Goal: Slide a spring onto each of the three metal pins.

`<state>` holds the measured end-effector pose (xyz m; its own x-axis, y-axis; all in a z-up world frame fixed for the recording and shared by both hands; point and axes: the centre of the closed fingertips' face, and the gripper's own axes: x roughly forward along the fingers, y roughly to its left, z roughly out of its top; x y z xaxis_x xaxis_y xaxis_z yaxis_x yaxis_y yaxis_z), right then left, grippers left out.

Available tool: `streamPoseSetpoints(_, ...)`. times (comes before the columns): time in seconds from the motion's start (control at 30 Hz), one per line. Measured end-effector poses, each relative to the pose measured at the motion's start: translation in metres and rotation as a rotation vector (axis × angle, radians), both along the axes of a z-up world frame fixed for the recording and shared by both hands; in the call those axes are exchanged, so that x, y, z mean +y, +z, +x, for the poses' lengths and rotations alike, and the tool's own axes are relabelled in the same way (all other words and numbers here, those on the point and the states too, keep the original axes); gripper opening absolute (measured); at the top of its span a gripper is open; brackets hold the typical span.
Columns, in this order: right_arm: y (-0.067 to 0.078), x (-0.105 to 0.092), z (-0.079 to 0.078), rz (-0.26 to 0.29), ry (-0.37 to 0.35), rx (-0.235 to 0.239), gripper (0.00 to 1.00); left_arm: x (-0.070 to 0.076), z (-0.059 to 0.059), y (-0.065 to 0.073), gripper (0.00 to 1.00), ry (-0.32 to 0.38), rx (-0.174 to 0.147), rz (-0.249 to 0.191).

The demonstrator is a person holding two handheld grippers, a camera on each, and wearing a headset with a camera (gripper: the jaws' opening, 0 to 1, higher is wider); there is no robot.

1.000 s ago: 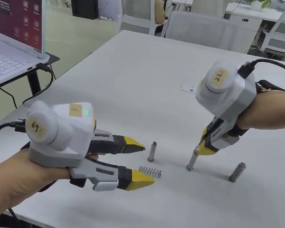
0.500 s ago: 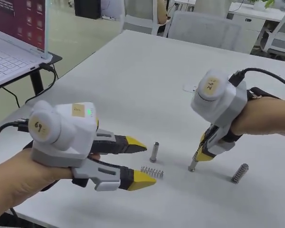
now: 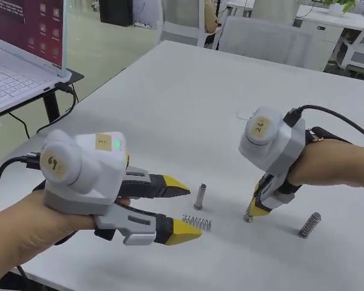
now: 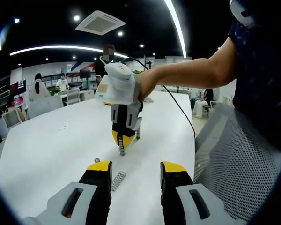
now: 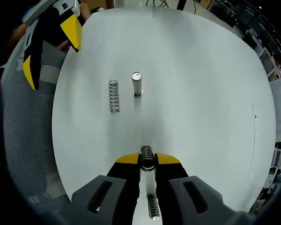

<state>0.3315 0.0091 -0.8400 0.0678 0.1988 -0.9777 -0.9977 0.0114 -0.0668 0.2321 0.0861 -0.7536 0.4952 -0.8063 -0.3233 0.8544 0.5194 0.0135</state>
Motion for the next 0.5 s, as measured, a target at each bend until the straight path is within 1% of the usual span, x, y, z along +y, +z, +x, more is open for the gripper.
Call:
streamPoseSetpoints(0.27, -0.01, 0.001, 0.0, -0.011, 0.001, -0.001, 0.09, 0.001, 0.0, 0.0, 0.35, 0.002, 0.001, 0.001)
streamPoseSetpoints(0.5, -0.012, 0.0, 0.0, -0.016, 0.008, -0.005, 0.12, 0.001, 0.0, -0.002, 0.35, 0.006, 0.003, 0.001)
